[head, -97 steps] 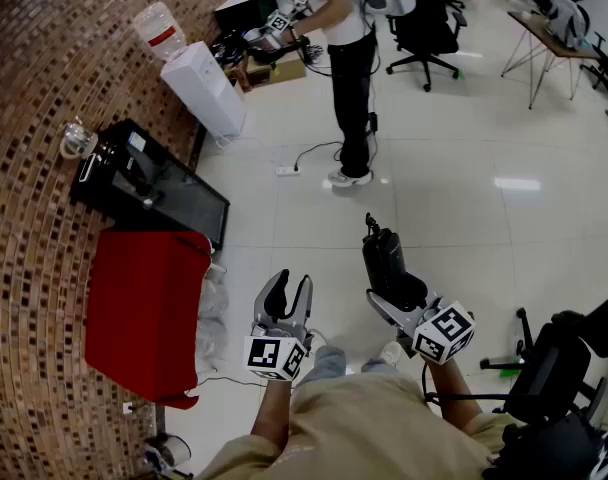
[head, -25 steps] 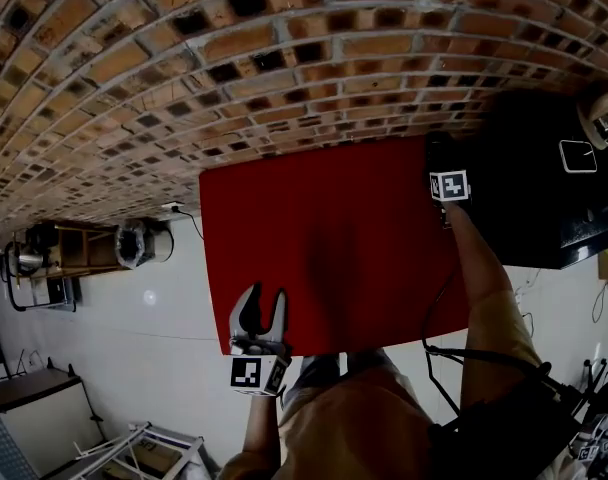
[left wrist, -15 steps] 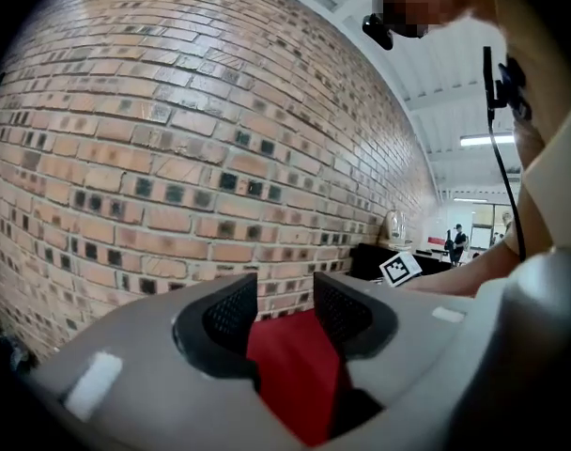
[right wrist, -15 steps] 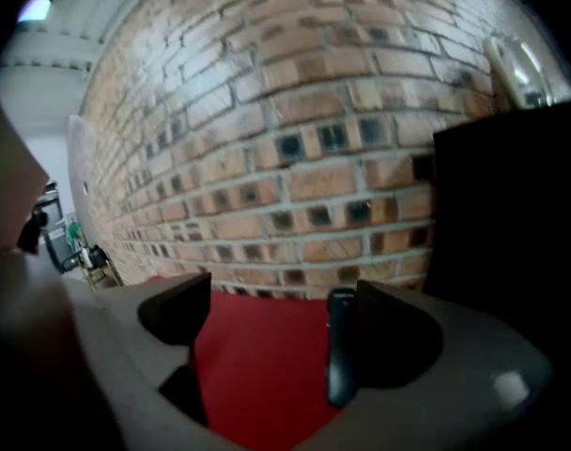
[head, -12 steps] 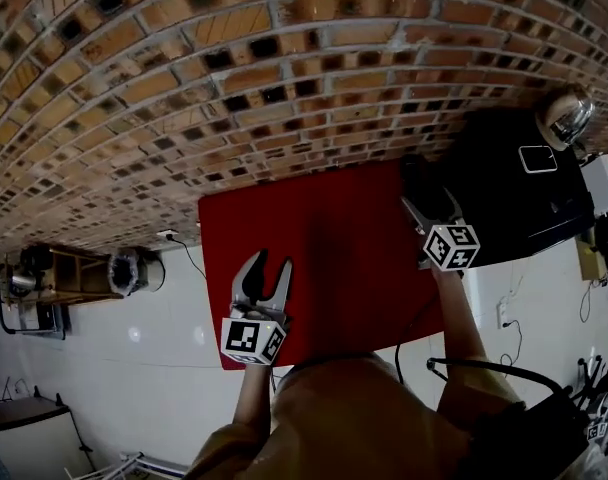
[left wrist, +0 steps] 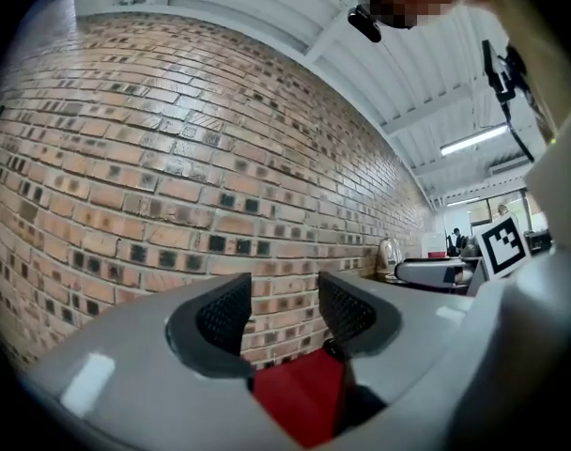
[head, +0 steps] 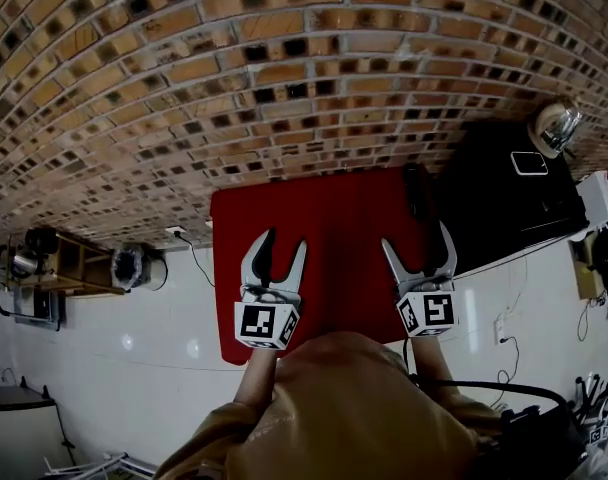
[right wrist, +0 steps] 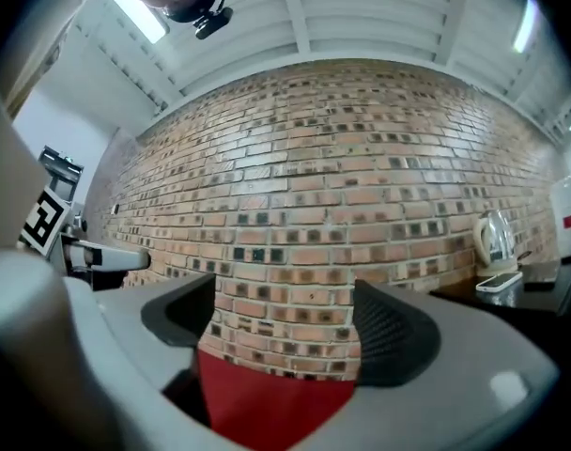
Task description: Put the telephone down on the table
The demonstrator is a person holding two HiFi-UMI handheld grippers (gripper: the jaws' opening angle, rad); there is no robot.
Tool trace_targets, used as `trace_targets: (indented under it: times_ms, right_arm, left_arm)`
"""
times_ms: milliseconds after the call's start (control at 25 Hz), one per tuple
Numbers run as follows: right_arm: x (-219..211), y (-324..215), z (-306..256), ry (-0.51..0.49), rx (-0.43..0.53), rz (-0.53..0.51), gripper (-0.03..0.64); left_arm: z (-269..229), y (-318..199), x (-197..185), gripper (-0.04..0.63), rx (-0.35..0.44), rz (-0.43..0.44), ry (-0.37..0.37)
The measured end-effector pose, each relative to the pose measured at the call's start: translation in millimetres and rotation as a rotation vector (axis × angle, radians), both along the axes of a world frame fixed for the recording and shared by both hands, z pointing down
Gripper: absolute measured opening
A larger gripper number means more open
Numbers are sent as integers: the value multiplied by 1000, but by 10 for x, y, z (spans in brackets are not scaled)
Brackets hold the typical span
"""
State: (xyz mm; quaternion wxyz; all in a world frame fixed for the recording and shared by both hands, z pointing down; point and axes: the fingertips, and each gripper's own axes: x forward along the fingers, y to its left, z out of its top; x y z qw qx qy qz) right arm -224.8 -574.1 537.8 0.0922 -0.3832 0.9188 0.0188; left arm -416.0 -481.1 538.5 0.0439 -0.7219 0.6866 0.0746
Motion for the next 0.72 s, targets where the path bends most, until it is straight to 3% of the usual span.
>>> trace_targets:
  times_ms: [200, 440, 720]
  right_arm:
    - [38, 107, -81, 2, -1, 4, 387]
    - [34, 134, -94, 34, -7, 10, 387]
    - [-108, 240, -29, 31, -19, -36, 387]
  left_arm:
    - [28, 161, -21, 263, 4, -109, -47]
    - [51, 289, -186, 356, -2, -225, -41]
    - [-2, 379, -290, 362, 9, -274, -56]
